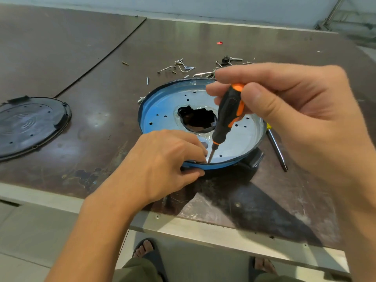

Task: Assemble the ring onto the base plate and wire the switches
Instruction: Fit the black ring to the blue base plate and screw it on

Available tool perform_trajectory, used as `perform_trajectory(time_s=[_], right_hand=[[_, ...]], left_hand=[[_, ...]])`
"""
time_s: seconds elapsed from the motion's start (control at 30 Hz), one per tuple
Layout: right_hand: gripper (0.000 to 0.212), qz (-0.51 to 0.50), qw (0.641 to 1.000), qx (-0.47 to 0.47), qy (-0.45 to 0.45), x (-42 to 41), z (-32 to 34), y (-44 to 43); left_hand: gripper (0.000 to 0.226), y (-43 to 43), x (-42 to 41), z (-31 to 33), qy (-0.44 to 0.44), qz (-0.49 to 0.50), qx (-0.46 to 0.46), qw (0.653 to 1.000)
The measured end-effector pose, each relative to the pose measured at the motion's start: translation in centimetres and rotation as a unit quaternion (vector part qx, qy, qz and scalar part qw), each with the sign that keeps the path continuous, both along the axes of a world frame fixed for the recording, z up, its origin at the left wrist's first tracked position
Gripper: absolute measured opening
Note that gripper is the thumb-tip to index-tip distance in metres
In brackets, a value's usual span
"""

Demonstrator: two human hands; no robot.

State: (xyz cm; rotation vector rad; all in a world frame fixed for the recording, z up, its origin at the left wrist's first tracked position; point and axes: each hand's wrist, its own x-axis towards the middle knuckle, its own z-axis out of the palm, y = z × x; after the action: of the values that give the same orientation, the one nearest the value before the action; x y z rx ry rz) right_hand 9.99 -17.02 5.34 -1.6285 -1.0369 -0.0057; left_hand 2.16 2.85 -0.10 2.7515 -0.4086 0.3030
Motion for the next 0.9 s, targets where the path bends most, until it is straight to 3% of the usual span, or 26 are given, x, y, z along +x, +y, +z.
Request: perform_trajectory(time_s=[0.13,0.2,0.27,0.33,0.4,0.53,0.6,0.67,0.73,0.83,0.9], right_hand=[[0.009,-0.057,0.995,-0.083,-0.018,1.7,-0.2,1.1],[0.019,-0.107,0.979,-0.172,-0.011,2.4,-0.6,1.8],[0.024,-0.129,0.987,-0.069,-0.060,1.5,-0.3,1.7],[0.034,-0.114,0.991,0.002,-0.066,-0.2,0.3,1.4],[0.031,-0.095,0.994,-0.003,-0.062,-0.5,0.3,1.1],[0.022,-0.046,0.992,-0.065,-0.099,0.0,1.1,0.0],[0.026,-0.015,0.986,-0.116,-0.117,0.2,1.2,-0.6],[0.037,0.017,0.981,-0.179,-0.073,0.3,1.1,-1.2],[0.040,0.014,0.960,-0.266,-0.089,0.6,2.0,-1.2],[0.023,-0.023,0.887,-0.406,-0.218,0.8,5.4,0.6],[0.042,-0.032,0.835,-0.462,-0.297,0.6,7.2,2.4]], left_hand=[[0.014,0.0,0.0,0.1,0.001,-0.004,-0.004,1.000],[0.012,0.0,0.0,0.1,0.000,-0.005,-0.001,1.000],[0.012,0.0,0.0,0.0,0.003,-0.004,0.000,1.000],[0.012,0.0,0.0,-0.1,0.002,-0.004,-0.005,1.000],[0.013,0.1,0.0,-0.1,0.003,-0.004,-0.011,1.000],[0.012,0.1,0.0,-0.2,0.005,-0.005,-0.011,1.000],[0.011,0.2,0.1,-0.2,0.002,-0.004,-0.012,1.000],[0.010,0.2,0.2,-0.3,0.004,-0.007,-0.009,1.000],[0.012,0.3,0.1,-0.3,0.007,-0.007,-0.002,1.000],[0.014,0.1,0.1,-0.3,-0.002,-0.007,0.011,1.000],[0.014,0.1,0.1,-0.3,-0.012,-0.003,0.021,1.000]])
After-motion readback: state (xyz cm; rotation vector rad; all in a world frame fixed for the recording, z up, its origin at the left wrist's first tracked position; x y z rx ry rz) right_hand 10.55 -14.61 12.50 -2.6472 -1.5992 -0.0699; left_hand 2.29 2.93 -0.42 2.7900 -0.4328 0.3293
